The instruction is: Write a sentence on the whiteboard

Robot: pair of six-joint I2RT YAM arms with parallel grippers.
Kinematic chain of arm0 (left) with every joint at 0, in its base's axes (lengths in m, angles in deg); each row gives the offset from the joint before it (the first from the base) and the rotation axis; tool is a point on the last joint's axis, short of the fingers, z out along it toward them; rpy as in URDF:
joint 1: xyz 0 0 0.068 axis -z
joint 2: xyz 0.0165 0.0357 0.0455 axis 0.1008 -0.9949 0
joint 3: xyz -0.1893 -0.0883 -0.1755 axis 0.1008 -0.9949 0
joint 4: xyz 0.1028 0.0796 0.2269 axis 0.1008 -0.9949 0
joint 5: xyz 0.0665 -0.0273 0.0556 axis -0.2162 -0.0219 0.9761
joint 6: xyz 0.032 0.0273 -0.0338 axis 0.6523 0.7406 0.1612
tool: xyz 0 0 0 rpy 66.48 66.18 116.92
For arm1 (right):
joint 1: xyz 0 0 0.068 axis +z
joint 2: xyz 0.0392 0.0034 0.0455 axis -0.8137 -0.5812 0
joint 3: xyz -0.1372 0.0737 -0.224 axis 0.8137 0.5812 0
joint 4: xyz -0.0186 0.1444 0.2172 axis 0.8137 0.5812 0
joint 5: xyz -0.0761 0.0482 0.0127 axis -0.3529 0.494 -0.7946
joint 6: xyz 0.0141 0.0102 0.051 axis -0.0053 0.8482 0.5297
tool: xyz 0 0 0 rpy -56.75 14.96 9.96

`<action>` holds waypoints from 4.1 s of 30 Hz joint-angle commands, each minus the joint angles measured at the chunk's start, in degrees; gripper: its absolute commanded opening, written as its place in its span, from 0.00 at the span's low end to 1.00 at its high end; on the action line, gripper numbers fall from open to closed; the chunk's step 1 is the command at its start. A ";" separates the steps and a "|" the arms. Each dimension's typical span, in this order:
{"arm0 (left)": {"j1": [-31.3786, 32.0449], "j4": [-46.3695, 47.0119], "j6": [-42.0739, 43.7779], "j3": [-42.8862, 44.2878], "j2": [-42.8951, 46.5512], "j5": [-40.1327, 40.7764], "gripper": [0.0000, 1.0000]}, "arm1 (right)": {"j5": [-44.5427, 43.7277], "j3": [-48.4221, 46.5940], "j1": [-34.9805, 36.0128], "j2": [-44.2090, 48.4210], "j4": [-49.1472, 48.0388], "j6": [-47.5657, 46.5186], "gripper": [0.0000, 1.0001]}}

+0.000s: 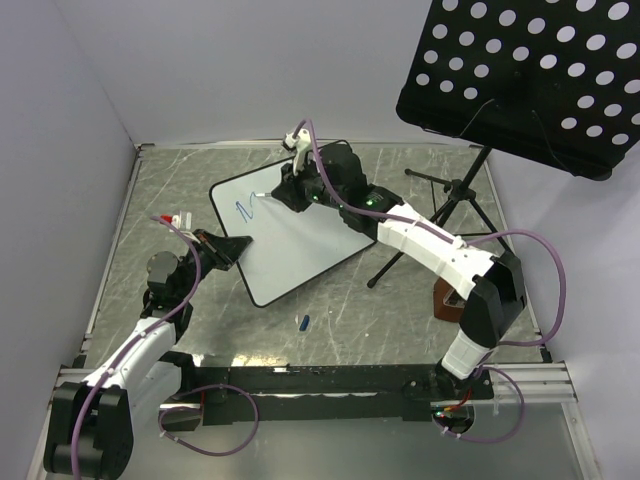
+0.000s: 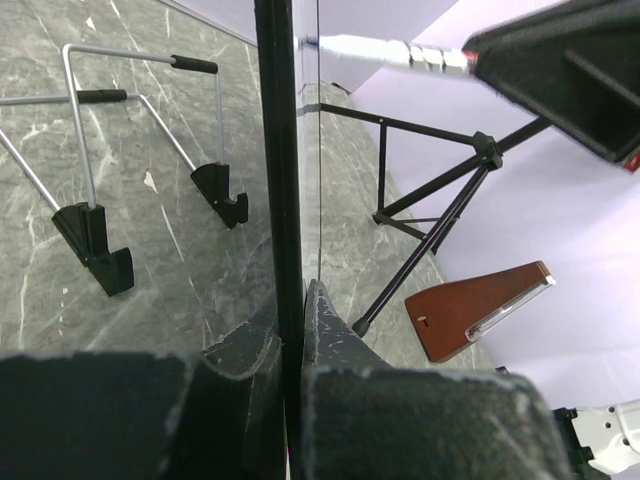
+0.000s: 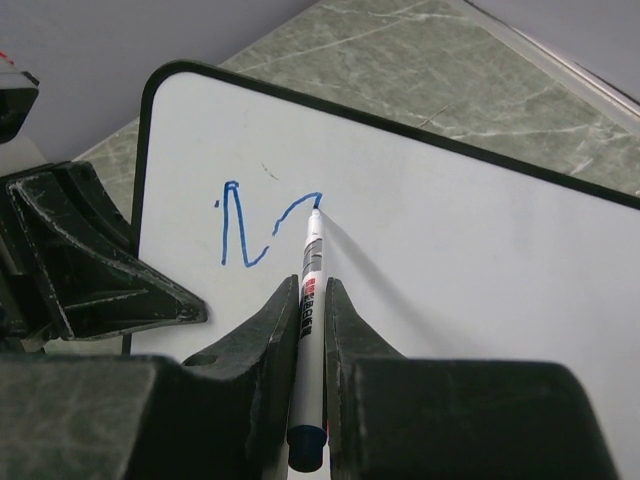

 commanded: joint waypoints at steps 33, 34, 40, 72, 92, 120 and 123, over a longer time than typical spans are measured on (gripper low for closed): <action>0.47 2.11 5.81 0.64 0.29 -3.17 0.01 | 2.26 4.97 -0.74 9.22 -0.12 -1.95 0.00; 0.56 2.20 5.81 0.72 0.29 -3.35 0.01 | 2.17 5.06 -0.92 9.13 -0.21 -2.30 0.00; 0.56 1.58 6.33 0.99 0.38 -3.44 0.01 | 2.34 4.71 -1.36 8.25 -0.65 -3.78 0.00; 0.56 2.64 6.51 0.99 -0.59 -4.75 0.01 | 0.42 0.14 -1.89 2.01 -0.04 -1.43 0.00; 0.47 2.11 6.95 1.17 -0.85 -4.67 0.01 | 1.64 0.58 -2.94 2.45 4.79 -2.30 0.00; 0.56 2.28 6.95 1.08 -0.85 -4.58 0.01 | 6.13 -4.08 -2.24 1.31 6.11 0.24 0.00; 0.56 2.20 6.95 0.99 -0.76 -4.58 0.01 | 6.04 -4.78 -2.33 1.13 6.20 0.51 0.00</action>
